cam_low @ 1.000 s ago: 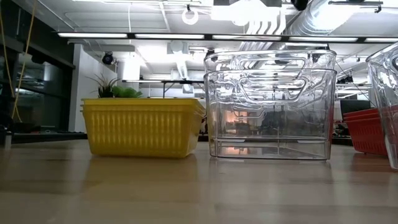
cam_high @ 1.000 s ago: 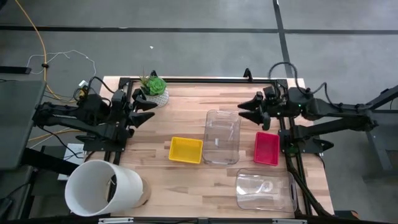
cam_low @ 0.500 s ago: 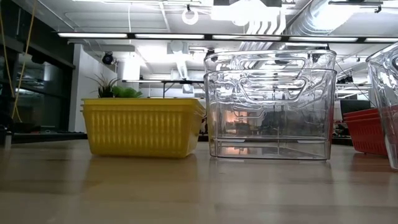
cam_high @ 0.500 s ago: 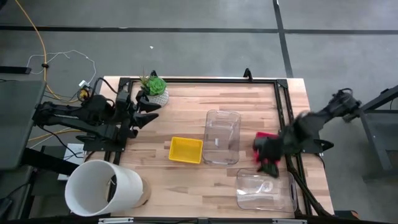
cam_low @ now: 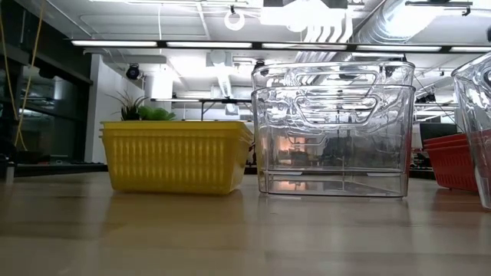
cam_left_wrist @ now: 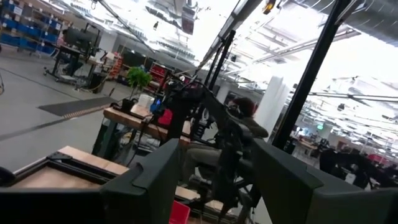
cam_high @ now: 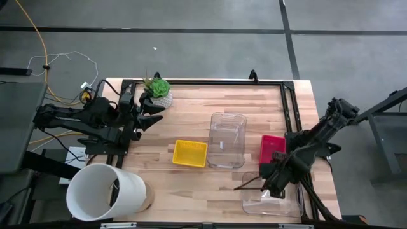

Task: Stack baskets by color
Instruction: Stack the bottom transparent bin on the stacked transparent bin

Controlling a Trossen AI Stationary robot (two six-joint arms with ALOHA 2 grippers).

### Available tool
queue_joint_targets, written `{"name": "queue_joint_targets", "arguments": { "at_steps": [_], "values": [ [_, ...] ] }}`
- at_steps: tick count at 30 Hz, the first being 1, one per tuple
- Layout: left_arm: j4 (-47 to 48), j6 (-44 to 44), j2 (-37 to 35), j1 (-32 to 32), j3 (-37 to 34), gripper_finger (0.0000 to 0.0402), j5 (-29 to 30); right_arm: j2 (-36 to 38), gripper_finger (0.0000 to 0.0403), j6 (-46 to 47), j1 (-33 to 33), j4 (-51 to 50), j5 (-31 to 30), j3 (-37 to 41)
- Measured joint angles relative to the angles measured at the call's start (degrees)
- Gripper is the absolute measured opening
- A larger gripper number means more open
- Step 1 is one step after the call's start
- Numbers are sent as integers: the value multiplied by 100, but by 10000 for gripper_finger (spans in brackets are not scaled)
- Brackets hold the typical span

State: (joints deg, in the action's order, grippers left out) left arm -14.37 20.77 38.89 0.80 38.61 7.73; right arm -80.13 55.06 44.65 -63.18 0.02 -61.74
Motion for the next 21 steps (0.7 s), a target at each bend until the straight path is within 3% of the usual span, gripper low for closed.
{"name": "queue_joint_targets", "arguments": {
  "at_steps": [3, 9, 21],
  "values": [
    [0, 9, 0, 0, 0, 186, 0, -91, 231, -1, 82, 452, 190, 326],
    [0, 10, 0, 0, 0, 186, 0, -117, 231, 196, 101, 654, -149, 763],
    [-4, 10, 0, 0, 0, 186, -4, -127, 231, 41, 78, 686, -117, 752]
  ]
}}
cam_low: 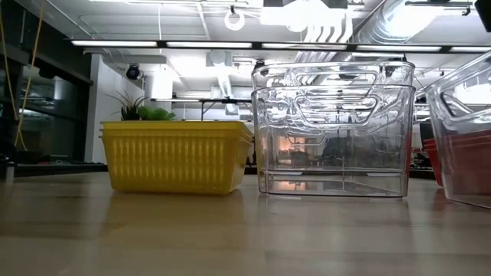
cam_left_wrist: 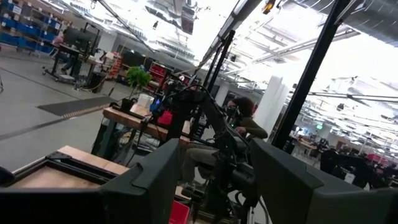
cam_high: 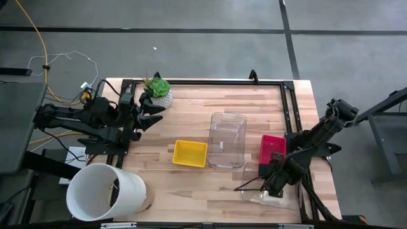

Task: Stack baskets by color
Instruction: Stack the bottom transparent bin on the stacked transparent bin

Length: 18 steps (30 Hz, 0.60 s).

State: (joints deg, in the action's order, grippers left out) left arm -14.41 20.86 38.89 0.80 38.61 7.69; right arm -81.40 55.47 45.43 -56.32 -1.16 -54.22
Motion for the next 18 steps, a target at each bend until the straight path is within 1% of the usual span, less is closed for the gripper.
{"name": "queue_joint_targets", "arguments": {
  "at_steps": [9, 15, 18],
  "values": [
    [0, -1, 0, 0, 0, 186, 8, 118, 231, -45, 0, -75, -5, -52],
    [-2, -2, 0, 0, 0, 186, 15, 509, 231, -35, -13, -658, -686, -295],
    [-2, -1, 0, 0, 0, 186, 23, 548, 231, -33, -102, -1017, -714, -255]
  ]
}}
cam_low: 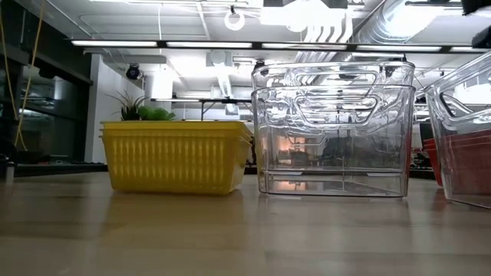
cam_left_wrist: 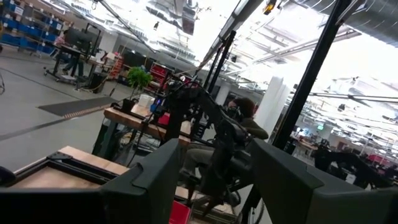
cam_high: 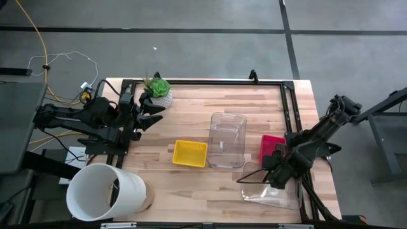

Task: Stack baskets by color
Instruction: Stack the bottom transparent bin on the stacked transparent bin

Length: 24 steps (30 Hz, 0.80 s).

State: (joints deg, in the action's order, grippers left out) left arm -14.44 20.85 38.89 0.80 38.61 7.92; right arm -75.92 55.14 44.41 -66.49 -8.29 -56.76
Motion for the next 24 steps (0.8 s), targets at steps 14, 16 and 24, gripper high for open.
{"name": "queue_joint_targets", "arguments": {
  "at_steps": [14, 16, 24],
  "values": [
    [0, 4, 0, 0, 2, 186, 0, -15, 145, -135, -132, 804, 292, 713],
    [0, 4, 0, 0, 2, 186, 0, -20, 125, -119, -132, 828, 288, 714],
    [-1, 2, 0, -1, 2, 186, 0, -22, 44, -120, -132, 1048, 281, 714]
  ]
}}
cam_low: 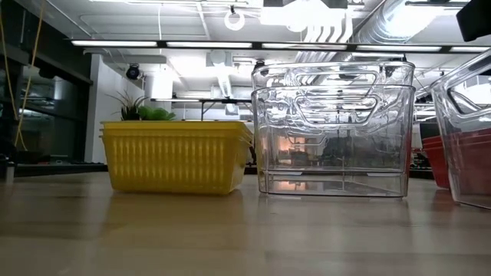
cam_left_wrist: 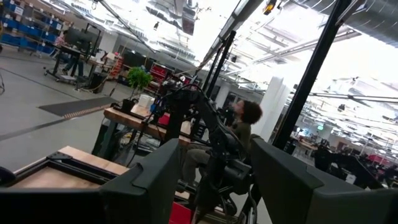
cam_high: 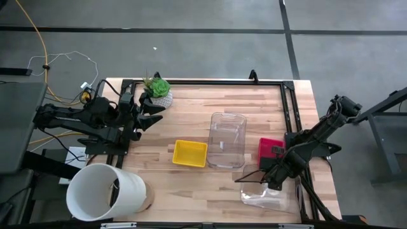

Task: Stack baskets by color
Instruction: Stack the bottom transparent bin on the stacked transparent bin

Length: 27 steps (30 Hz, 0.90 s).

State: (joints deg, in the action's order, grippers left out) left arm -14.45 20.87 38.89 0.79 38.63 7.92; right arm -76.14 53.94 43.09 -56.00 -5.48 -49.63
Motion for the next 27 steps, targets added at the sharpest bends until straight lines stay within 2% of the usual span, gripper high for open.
{"name": "queue_joint_targets", "arguments": {
  "at_steps": [4, 18, 27],
  "values": [
    [-1, -1, 0, -1, 0, 186, 2, 0, 6, -25, 0, -1, 19, -16],
    [1, -3, 0, -1, 2, 186, 13, 414, 1, -140, 1, -99, 72, -361],
    [1, -45, 0, 0, 2, 186, 22, 1210, 1, -61, 0, 524, 1148, -361]
  ]
}}
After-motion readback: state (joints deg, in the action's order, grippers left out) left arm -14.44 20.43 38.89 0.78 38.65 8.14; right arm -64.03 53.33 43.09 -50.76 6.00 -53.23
